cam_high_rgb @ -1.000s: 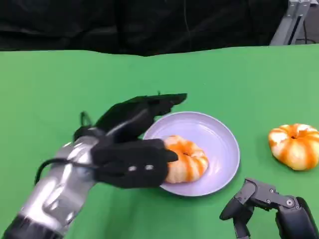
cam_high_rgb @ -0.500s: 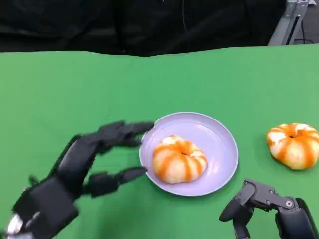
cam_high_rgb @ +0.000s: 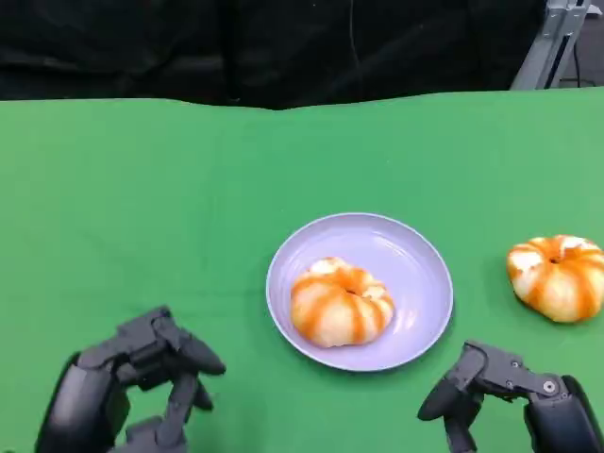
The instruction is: Grasp the bread from the table and place it into the plate.
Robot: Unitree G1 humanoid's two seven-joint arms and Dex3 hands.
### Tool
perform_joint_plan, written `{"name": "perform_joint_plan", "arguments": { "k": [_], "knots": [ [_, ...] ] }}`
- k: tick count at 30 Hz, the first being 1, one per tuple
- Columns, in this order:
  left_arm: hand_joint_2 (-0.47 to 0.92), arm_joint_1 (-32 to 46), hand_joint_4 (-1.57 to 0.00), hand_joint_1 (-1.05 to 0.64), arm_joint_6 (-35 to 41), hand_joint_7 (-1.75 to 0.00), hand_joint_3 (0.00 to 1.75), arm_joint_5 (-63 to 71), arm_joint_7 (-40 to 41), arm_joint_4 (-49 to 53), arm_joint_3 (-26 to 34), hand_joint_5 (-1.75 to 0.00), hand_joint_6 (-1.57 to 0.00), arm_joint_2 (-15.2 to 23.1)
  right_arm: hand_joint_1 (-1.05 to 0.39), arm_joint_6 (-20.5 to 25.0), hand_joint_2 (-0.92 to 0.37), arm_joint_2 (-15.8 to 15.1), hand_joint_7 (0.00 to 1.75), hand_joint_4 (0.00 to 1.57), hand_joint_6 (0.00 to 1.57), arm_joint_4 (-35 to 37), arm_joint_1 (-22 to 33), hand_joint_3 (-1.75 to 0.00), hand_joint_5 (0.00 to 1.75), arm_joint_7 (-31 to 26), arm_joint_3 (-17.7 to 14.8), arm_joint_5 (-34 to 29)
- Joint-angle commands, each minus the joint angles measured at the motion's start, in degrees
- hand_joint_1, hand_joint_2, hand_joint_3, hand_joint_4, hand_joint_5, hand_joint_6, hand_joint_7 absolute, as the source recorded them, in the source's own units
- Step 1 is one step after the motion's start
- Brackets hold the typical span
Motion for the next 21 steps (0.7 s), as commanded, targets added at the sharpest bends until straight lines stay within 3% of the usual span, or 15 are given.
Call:
{"name": "perform_joint_plan", "arguments": {
  "k": [1,7,21],
  "knots": [
    [0.44,0.5,-0.82,-0.10,0.4,-1.56,1.34,1.6,1.4,-0.7,0.2,-1.74,-0.75,-0.4,0.04,-1.2,-0.23,-1.1,1.30,0.83,0.85,0.2,0.2,-1.45,1.56,0.1,-0.8,0.8],
    [0.44,-0.8,-0.81,-0.07,0.0,-1.56,1.29,2.2,1.2,0.4,0.4,-1.75,-0.75,-0.7,0.02,-1.1,-0.24,-1.3,1.29,0.83,0.85,0.1,0.3,-1.44,1.55,0.2,-0.9,1.0],
    [0.35,-2.6,-0.83,-0.02,-2.5,-1.56,1.42,3.5,0.6,3.2,0.7,-1.75,-0.79,0.3,0.02,-1.0,-0.24,-1.3,1.29,0.83,0.86,0.1,0.2,-1.42,1.55,0.1,-0.8,1.1]
  ]
}}
